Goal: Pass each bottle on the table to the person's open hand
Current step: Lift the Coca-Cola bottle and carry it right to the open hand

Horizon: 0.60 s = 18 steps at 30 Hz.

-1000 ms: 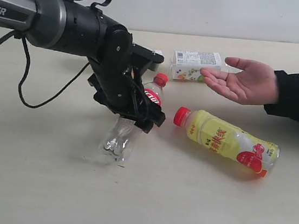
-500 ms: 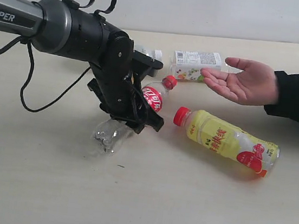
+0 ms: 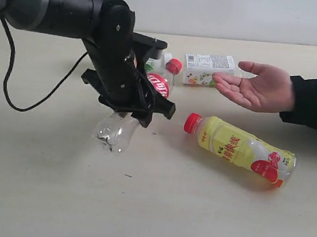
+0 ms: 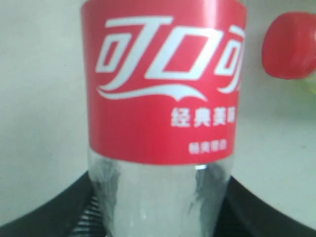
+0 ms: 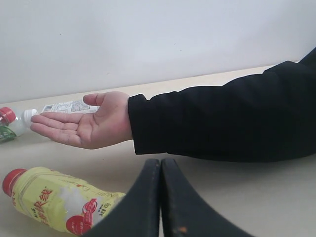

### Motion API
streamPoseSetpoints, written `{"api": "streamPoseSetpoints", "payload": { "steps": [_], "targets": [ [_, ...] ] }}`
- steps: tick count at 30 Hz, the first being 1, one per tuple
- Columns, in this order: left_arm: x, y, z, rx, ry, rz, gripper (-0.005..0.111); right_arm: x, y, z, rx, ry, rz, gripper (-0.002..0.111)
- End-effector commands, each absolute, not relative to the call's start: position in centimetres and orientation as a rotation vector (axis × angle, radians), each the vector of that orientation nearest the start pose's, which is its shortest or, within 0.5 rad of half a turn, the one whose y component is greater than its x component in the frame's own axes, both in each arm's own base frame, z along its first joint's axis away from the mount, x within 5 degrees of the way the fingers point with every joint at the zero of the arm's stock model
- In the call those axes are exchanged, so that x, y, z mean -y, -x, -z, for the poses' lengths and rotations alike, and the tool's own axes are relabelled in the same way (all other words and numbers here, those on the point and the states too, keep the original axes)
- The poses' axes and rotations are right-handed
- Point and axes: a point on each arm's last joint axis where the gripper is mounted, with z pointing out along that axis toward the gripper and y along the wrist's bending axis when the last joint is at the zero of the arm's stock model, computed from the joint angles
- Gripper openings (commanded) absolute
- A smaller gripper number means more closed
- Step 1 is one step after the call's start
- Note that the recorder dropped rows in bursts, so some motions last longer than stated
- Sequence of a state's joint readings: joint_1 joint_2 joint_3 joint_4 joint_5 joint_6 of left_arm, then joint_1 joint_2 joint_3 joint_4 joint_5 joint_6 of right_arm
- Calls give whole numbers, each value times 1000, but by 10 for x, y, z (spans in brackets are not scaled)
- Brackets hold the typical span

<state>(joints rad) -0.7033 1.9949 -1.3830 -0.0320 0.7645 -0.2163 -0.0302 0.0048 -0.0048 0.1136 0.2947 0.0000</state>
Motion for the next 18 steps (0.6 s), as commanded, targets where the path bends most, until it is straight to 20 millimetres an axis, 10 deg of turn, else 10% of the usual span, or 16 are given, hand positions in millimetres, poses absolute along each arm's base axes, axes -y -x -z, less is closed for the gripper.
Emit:
{"api": "streamPoseSetpoints", "payload": {
  "steps": [1, 18],
  "targets": [
    [265, -297, -205, -2771, -581, 287, 0, -1, -55, -188, -1764, -99, -73, 0],
    [348, -283, -267, -2285, 123, 1189, 0, -1, -55, -188, -1762, -99, -73, 0]
  ]
}}
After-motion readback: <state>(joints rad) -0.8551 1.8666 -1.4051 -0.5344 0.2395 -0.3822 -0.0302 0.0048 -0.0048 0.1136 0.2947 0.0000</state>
